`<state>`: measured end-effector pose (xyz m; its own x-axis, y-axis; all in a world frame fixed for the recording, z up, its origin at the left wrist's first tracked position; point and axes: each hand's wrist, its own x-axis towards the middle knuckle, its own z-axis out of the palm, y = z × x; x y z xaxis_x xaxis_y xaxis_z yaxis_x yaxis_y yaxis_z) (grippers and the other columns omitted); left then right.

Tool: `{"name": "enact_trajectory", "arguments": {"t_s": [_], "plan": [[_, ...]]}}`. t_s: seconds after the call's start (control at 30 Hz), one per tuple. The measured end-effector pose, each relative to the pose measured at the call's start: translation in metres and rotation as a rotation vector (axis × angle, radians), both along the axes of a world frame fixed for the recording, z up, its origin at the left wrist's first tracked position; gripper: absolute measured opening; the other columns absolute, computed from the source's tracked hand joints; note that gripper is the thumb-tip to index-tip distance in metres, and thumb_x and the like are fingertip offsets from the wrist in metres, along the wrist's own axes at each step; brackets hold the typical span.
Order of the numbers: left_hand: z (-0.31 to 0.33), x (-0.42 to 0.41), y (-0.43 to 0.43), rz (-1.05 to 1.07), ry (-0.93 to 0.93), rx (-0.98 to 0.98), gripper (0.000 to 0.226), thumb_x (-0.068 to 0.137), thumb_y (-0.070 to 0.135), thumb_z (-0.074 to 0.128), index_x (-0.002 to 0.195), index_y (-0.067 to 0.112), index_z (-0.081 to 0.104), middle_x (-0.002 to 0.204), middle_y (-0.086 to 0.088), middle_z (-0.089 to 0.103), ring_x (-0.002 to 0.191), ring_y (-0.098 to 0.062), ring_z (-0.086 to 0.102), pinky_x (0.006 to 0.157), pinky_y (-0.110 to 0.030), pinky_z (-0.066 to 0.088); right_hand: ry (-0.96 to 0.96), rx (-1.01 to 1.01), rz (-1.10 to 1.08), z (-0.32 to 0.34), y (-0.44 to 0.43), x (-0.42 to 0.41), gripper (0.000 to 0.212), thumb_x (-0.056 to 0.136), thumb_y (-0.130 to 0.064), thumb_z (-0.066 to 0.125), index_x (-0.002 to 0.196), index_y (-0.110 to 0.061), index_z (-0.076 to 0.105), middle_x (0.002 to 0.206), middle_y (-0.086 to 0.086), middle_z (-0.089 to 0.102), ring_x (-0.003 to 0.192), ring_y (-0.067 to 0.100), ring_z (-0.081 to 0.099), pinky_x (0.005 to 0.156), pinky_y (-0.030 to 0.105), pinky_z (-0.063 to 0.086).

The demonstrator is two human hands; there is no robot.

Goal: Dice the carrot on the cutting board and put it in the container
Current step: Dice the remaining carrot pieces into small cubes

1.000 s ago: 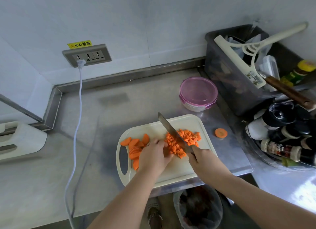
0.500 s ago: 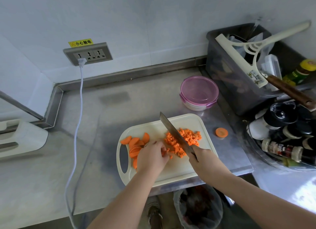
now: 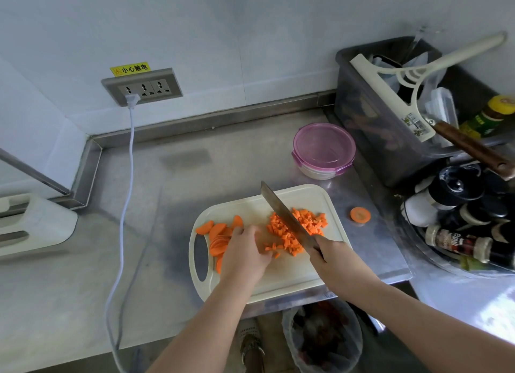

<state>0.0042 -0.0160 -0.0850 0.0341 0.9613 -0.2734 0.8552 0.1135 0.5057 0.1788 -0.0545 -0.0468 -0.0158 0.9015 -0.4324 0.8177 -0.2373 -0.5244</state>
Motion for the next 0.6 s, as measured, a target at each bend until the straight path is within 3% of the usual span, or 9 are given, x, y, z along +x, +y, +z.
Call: {"name": "enact_trajectory", "arguments": {"t_s": [0.17, 0.33, 0.47, 0.6], "plan": [[-0.009, 0.004, -0.002, 0.001, 0.05, -0.088, 0.04, 0.087, 0.021, 0.066, 0.126, 0.018, 0.055, 0.121, 0.0, 0.06, 0.11, -0.014, 0.057, 0.093, -0.023, 0.045, 0.003, 0.017, -0.005, 0.002, -0.002, 0.004, 0.025, 0.101, -0.026, 0.036, 0.08, -0.016, 0.045, 0.063, -0.001, 0.045, 0.053, 0.012, 0.037, 0.051, 0.026, 0.029], [-0.01, 0.023, 0.007, 0.059, -0.089, -0.058, 0.028, 0.087, 0.014, 0.065, 0.116, 0.014, 0.064, 0.113, 0.0, 0.067, 0.105, -0.015, 0.061, 0.088, -0.02, 0.043, -0.007, 0.04, -0.016, 0.003, -0.002, 0.007, 0.032, 0.102, -0.026, 0.037, 0.071, -0.019, 0.039, 0.059, -0.002, 0.041, 0.05, 0.01, 0.034, 0.049, 0.022, 0.026], [-0.006, 0.018, 0.006, 0.122, -0.25, -0.062, 0.026, 0.087, 0.006, 0.063, 0.112, 0.012, 0.062, 0.103, 0.002, 0.064, 0.088, -0.007, 0.057, 0.071, -0.005, 0.042, 0.003, 0.046, -0.028, 0.003, -0.001, 0.011, 0.032, 0.102, -0.026, 0.039, 0.07, -0.02, 0.038, 0.06, -0.001, 0.042, 0.05, 0.012, 0.034, 0.049, 0.023, 0.027], [-0.011, 0.005, -0.002, 0.216, -0.263, -0.116, 0.026, 0.086, 0.01, 0.064, 0.111, 0.015, 0.058, 0.096, 0.009, 0.057, 0.088, -0.007, 0.054, 0.065, -0.011, 0.038, 0.005, 0.05, -0.02, 0.003, -0.001, 0.012, 0.03, 0.101, -0.026, 0.038, 0.071, -0.021, 0.039, 0.061, 0.001, 0.045, 0.051, 0.013, 0.036, 0.049, 0.025, 0.028]]}}
